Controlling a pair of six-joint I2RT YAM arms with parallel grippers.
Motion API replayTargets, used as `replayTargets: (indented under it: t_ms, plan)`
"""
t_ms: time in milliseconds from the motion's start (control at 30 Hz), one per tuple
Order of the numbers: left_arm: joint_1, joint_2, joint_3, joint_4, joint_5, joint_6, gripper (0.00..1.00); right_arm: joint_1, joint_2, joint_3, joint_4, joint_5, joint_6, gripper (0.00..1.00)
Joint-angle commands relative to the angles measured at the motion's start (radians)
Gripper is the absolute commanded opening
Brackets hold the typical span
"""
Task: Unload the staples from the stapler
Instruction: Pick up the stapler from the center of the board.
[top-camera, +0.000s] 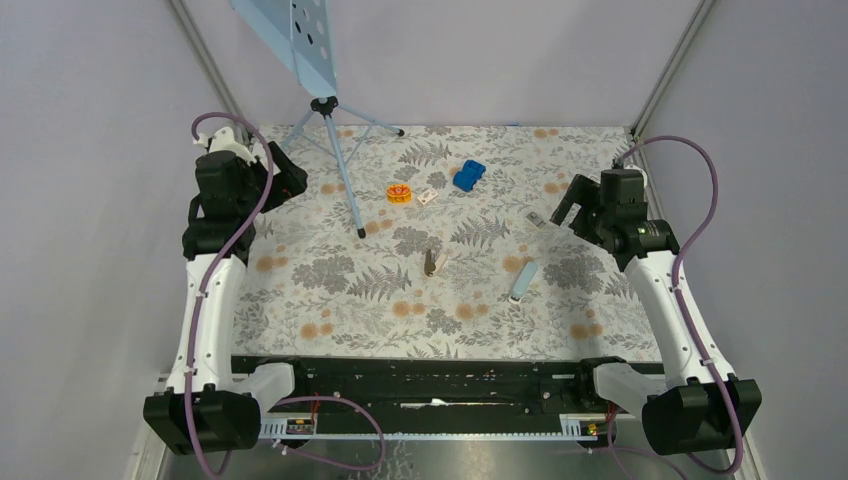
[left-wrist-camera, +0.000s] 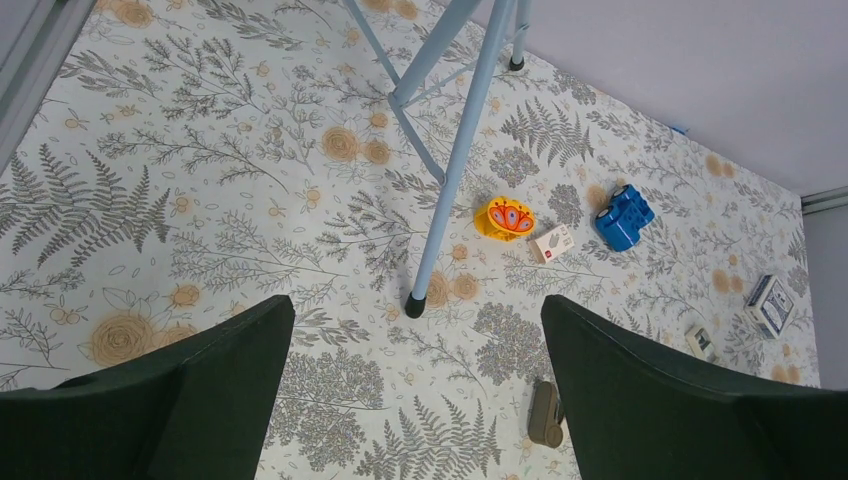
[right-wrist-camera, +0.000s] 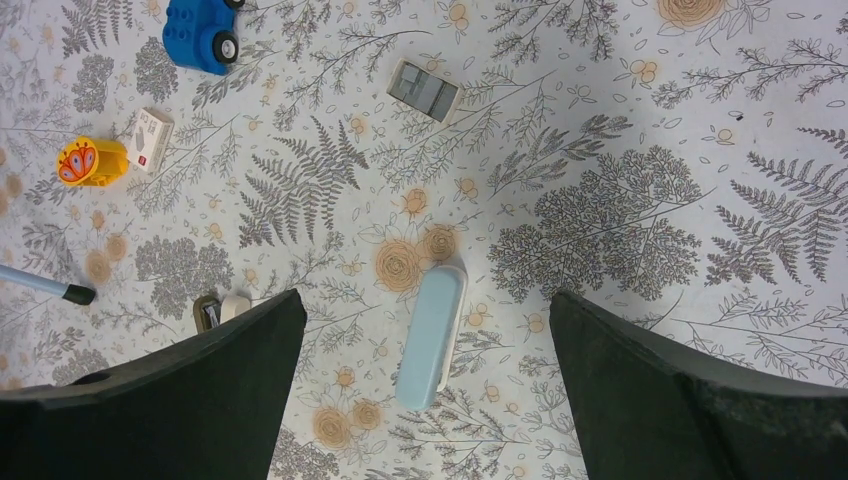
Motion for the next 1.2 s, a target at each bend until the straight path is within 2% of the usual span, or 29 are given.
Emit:
replayTargets:
  t_ms: [0, 367, 433, 667, 933, 1167]
  plan:
    - [0.007, 0.007, -0.014, 0.075, 0.008, -0.003, 0.99, -0.003, 0.002, 0.005, 0.006, -0.002, -0.022, 1.0]
    - [0.009, 0.028, 0.013, 0.037, -0.165, -0.06, 0.99, -0.003, 0.005, 0.005, 0.013, 0.087, 0.023, 1.0]
    - [0.012, 0.029, 0.017, 0.024, -0.151, -0.051, 0.99, -0.003, -0.001, 0.003, 0.007, 0.113, 0.027, 1.0]
    - [0.013, -0.09, -0.054, 0.065, -0.22, -0.052, 0.99, -0.004, 0.006, 0.01, -0.026, 0.151, 0.052, 1.0]
    - [0.013, -0.04, -0.055, 0.056, -0.127, -0.059, 0.99, -0.003, 0.056, -0.029, -0.014, 0.023, 0.112, 1.0]
    - [0.013, -0.009, -0.083, 0.074, -0.125, -0.081, 0.99, 0.006, 0.087, -0.101, -0.016, -0.057, 0.122, 1.0]
